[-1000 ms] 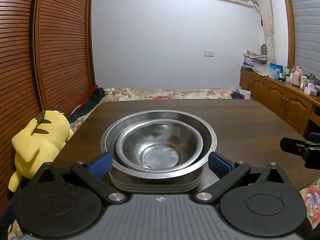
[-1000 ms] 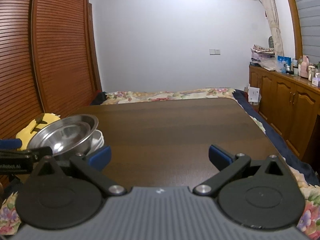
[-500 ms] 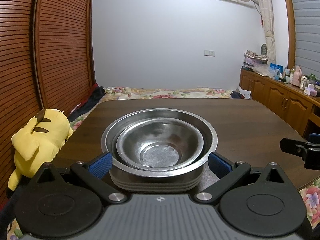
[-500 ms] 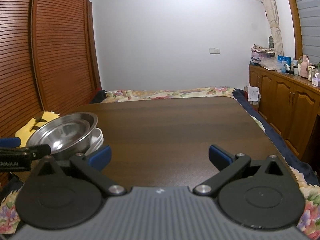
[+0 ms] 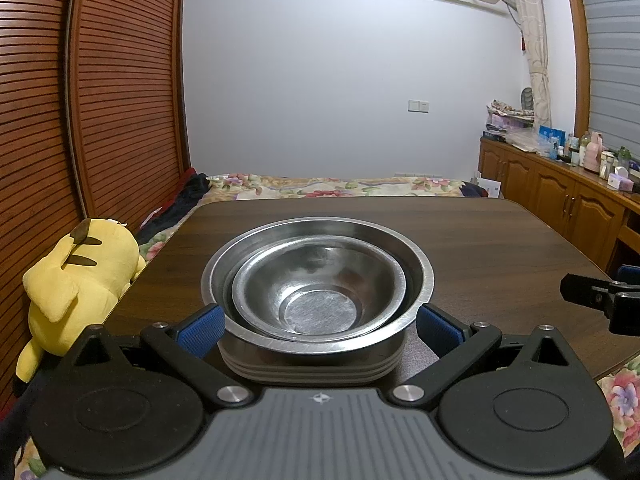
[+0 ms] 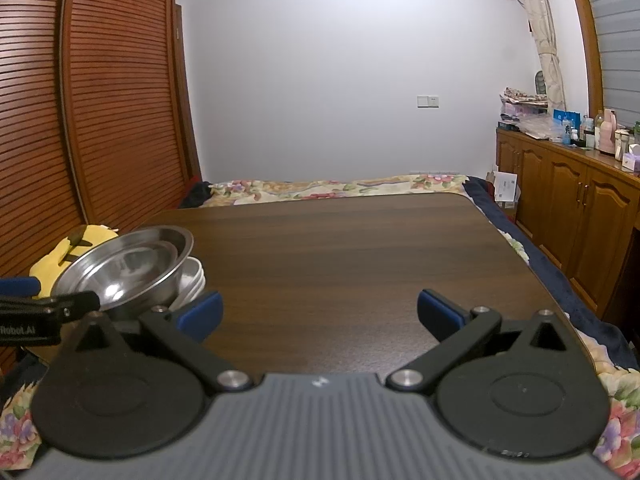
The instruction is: Organize plates and bowls
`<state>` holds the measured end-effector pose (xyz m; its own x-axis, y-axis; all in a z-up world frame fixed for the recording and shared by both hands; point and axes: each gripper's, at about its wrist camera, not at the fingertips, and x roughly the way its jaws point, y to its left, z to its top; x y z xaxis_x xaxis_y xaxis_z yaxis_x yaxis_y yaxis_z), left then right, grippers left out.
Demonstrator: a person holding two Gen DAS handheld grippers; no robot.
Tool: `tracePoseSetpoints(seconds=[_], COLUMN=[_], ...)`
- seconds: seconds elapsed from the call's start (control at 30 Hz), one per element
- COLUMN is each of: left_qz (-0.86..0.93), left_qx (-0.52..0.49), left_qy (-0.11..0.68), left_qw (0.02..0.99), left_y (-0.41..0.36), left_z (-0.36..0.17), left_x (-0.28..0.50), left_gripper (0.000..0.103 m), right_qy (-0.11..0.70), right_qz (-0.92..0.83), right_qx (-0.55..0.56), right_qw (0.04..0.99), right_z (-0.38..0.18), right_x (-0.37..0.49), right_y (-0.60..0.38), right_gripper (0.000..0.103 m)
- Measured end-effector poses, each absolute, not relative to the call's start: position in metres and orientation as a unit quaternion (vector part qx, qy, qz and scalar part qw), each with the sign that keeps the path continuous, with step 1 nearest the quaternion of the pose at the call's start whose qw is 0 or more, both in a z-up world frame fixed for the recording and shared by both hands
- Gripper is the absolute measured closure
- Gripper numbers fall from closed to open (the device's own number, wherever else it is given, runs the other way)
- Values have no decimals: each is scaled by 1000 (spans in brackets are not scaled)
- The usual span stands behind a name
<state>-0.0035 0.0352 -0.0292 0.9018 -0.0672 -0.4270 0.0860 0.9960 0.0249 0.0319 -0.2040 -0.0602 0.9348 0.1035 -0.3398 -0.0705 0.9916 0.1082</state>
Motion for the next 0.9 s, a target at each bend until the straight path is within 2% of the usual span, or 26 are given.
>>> tracePoseSetpoints(seconds=[0.9], left_qz=[-38], left_qx=[24], left_qy=[218], left_qw=[975], left_y=[36], left_z=[-29], left_x=[-3], left_gripper=[0], right_qy=[177], right_qz=[42], right_qx=[50], right_qw=[982], right_z=[-59], right_x=[31], right_y=[-207], right_gripper=[0])
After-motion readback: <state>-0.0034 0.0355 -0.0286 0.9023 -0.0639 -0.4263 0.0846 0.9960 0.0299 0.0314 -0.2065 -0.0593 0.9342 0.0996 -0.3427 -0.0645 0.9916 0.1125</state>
